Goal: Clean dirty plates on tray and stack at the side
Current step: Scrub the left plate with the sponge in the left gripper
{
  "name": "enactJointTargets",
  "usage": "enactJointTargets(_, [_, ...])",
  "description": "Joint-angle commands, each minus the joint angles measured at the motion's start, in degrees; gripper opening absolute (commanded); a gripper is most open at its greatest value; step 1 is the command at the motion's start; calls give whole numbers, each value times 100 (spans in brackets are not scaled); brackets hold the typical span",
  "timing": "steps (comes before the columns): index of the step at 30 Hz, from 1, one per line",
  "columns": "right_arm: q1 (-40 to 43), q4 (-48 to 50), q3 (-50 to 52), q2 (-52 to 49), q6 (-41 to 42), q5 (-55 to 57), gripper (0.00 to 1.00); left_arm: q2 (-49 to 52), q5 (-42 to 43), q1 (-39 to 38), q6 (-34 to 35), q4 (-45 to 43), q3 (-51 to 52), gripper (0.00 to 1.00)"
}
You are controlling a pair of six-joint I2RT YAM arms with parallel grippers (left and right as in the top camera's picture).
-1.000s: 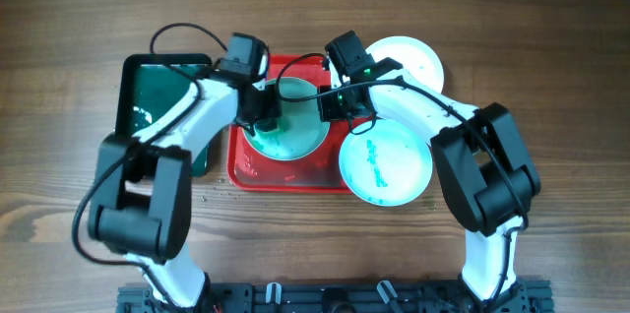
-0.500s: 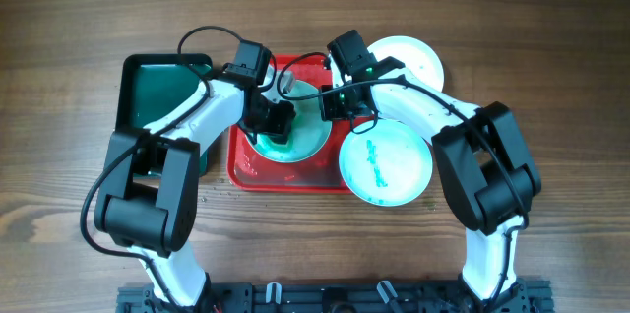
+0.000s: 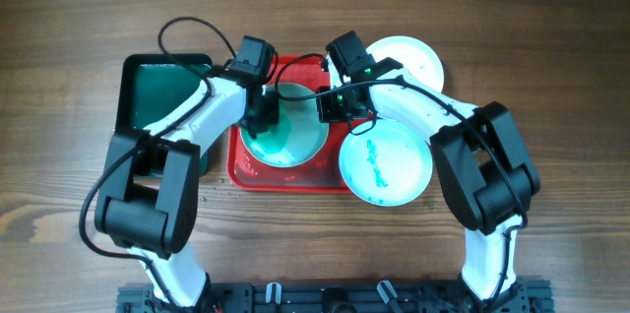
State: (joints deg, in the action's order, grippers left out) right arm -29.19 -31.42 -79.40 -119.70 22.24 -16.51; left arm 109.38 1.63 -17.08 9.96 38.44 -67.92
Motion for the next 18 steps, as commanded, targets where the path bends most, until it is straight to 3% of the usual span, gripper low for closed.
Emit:
enactJointTargets(1, [17, -105, -37, -186, 44, -205, 4, 168, 2483, 4, -1172, 525, 212, 4])
enactJointTargets(3, [17, -247, 20, -195, 223, -339, 4, 168, 2271, 48, -852, 264, 214, 4])
enactJointTargets(5, [50, -109, 195, -203, 341, -437, 4, 181, 1919, 90, 216, -317, 214, 4])
enactJointTargets(7, [116, -76, 227, -203, 343, -476, 4, 260, 1419, 9, 835, -782, 214, 4])
enactJointTargets(10, [131, -76, 227, -203, 330, -498, 4, 389, -531, -175, 1521, -1237, 214, 4])
enactJointTargets(14, [131, -57, 227, -203, 328, -492, 4, 387, -2608, -177, 2367, -831, 214, 4])
enactJointTargets(16, [131, -57, 227, -203, 332, -413, 5, 387, -2516, -184, 2323, -525, 214, 4])
enactJointTargets(18, [131, -55, 227, -203, 334, -411, 4, 387, -1213, -195, 1502, -297, 214, 4])
